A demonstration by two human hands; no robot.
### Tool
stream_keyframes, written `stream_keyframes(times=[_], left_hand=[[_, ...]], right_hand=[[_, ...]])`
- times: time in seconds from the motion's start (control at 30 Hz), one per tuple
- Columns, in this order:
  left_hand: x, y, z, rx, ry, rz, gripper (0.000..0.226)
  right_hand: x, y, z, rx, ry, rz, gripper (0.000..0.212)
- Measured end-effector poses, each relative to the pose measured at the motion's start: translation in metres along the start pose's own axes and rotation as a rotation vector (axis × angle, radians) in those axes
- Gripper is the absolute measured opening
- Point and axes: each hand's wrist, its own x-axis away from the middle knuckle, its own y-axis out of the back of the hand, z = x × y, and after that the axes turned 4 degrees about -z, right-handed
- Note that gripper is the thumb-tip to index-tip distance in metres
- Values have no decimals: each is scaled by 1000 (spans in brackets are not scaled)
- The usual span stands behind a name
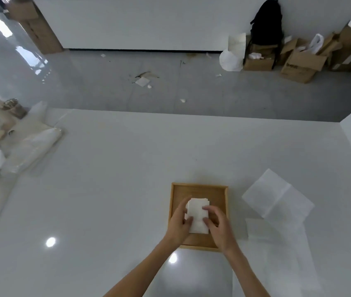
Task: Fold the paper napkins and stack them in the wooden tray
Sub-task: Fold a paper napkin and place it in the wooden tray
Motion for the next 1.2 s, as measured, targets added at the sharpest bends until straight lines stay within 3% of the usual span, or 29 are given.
stream_keyframes(times=[0.23,0.57,0.8,1.2], left_hand=[[-42,-11,55,-381,56,94,47],[-61,-18,61,-655,18,181,62],[-63,-27,64,-866,13,146,64],[-59,-32,76,-774,34,93,69]], right_hand=[[-34,-29,-56,197,-32,26,28],[-38,-43,-83,362,-51,-81,28],[-40,-49,-80,425,-74,-111,29],[-39,-45,-84,493,-55,-88,39]])
